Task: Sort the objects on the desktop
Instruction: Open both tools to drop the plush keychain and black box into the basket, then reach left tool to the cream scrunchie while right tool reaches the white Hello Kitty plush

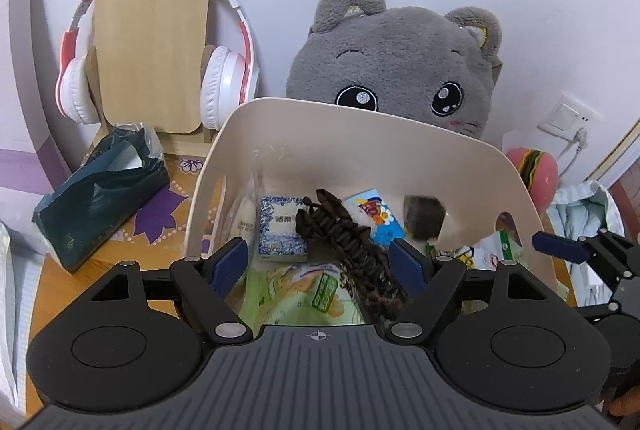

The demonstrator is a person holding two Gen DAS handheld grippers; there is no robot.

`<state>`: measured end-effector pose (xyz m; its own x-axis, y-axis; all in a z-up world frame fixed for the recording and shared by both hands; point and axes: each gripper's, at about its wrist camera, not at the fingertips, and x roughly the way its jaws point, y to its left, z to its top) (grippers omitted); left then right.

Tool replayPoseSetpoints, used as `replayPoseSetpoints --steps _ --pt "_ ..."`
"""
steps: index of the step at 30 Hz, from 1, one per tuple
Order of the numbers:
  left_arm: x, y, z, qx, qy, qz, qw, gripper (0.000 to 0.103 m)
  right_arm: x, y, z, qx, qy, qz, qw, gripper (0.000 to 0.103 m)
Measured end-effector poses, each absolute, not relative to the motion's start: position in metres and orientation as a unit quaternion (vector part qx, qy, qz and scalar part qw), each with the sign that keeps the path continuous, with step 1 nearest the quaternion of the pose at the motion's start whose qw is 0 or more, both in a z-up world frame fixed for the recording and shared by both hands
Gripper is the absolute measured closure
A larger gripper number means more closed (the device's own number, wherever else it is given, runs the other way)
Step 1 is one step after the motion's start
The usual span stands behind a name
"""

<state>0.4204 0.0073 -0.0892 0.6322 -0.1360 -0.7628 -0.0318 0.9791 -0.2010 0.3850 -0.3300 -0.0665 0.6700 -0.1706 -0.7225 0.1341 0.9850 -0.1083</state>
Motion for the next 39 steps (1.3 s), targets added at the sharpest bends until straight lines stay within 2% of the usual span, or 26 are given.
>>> replayPoseSetpoints --steps 4,9,14,23,39 --pt "0.404 0.007 -0.083 -0.089 0.420 -0.037 0.902 0.024 0.370 -0.325 -0.059 -0.019 0.383 -0.085 0.920 0.013" --pt "0.378 0.010 -0.078 -0.111 0.426 -0.057 0.896 0.024 0.348 -0.317 -0.054 -0.007 0.371 -0.082 0.925 0.012" --pt "0.349 0.010 -0.081 -0.109 0.441 -0.067 0.888 0.024 0.326 -0.304 -0.060 0.005 0.375 -0.075 0.924 0.000" --pt "0.303 -0.002 -0.121 -0.062 0.500 -0.076 0.860 0.024 0.303 -0.280 -0.101 0.013 0.436 -0.048 0.899 0.000" --pt "0.280 -0.014 -0.170 -0.093 0.569 -0.060 0.815 0.024 0.305 -0.254 -0.141 0.002 0.496 -0.022 0.868 0.000"
